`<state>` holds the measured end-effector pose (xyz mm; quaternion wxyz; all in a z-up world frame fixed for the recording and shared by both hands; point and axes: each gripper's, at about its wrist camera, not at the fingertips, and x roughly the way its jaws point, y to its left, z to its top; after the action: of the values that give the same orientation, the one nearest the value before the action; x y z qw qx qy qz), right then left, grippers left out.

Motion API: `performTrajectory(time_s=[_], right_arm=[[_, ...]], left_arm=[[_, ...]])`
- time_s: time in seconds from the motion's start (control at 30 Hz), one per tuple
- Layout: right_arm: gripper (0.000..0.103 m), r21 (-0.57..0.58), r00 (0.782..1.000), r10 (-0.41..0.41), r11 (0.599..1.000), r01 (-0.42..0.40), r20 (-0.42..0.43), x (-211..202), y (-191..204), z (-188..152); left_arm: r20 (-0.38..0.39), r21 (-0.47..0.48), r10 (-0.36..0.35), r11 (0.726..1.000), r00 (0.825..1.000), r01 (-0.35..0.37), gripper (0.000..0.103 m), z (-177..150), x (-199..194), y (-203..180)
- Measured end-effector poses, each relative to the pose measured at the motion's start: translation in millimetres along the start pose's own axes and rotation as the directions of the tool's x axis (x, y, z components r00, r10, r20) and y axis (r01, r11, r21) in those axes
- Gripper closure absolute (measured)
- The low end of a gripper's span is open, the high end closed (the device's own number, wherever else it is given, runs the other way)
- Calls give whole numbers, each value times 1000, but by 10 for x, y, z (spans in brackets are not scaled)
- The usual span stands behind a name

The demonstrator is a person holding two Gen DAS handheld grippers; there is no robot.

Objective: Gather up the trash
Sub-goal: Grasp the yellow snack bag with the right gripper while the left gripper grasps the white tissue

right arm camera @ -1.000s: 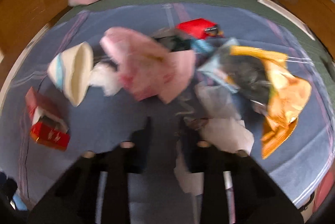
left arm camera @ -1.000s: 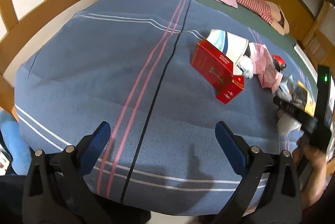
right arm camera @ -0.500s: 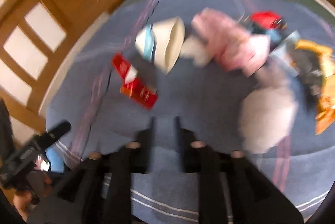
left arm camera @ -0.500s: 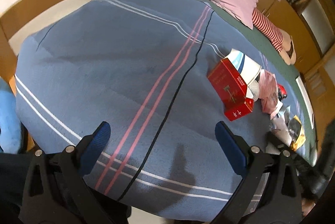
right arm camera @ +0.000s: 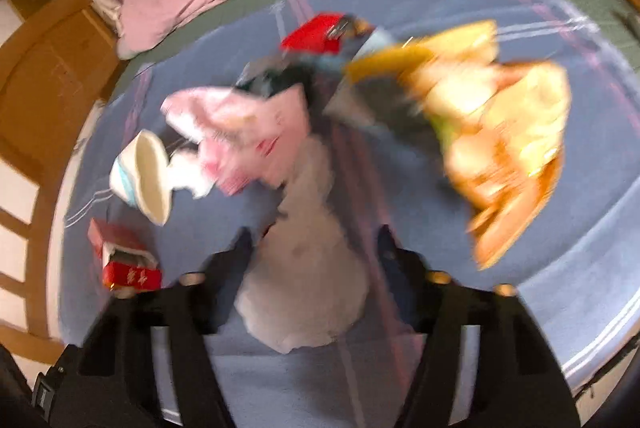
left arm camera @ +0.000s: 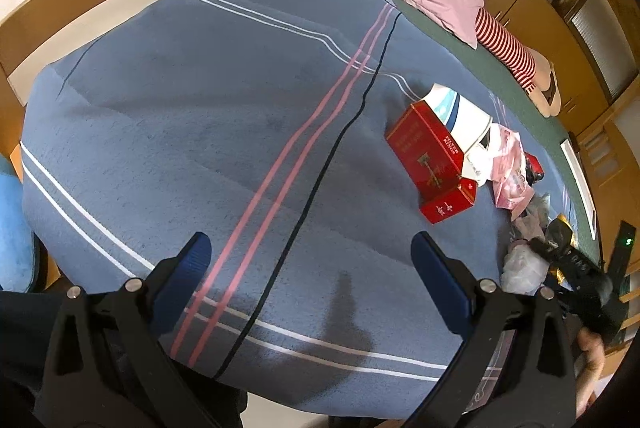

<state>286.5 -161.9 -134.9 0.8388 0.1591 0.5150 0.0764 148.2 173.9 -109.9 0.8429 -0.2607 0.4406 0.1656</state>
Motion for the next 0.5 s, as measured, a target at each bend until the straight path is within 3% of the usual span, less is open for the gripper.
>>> performTrajectory(time_s=[0.07,0.1,0.17,0.2,0.27,0.37,0.5], right_arm=[[59,-18,997,68,997,-69,-37,7,98,-86],[59,-47,988,141,988,-144,-64,-9,195,-128],[53,-98,943,296,945,-312,-149,-69,401,-229],[48,-116,930,324,931,-346,-172,-103,466,-262],[32,-148,922,349,916,-374,-167,-216,557,-298],[32,-111,905,409,900,-421,-116,-389,478,-254],[32,-30,943,334,942,-334,-4,-550,132,-134]], left_arm=[[19,-27,-1,1000,1000,2,3,14,-30,51],[27,-54,-1,999,1000,3,3,25,-41,94],[24,-97,-5,995,1000,7,3,42,-28,153],[18,-111,-7,994,1000,9,3,45,-18,166],[1,-123,-16,992,1000,16,3,44,10,173],[1,-98,-20,995,1000,20,3,29,7,126],[-27,-1,-66,998,997,66,3,2,62,-86]])
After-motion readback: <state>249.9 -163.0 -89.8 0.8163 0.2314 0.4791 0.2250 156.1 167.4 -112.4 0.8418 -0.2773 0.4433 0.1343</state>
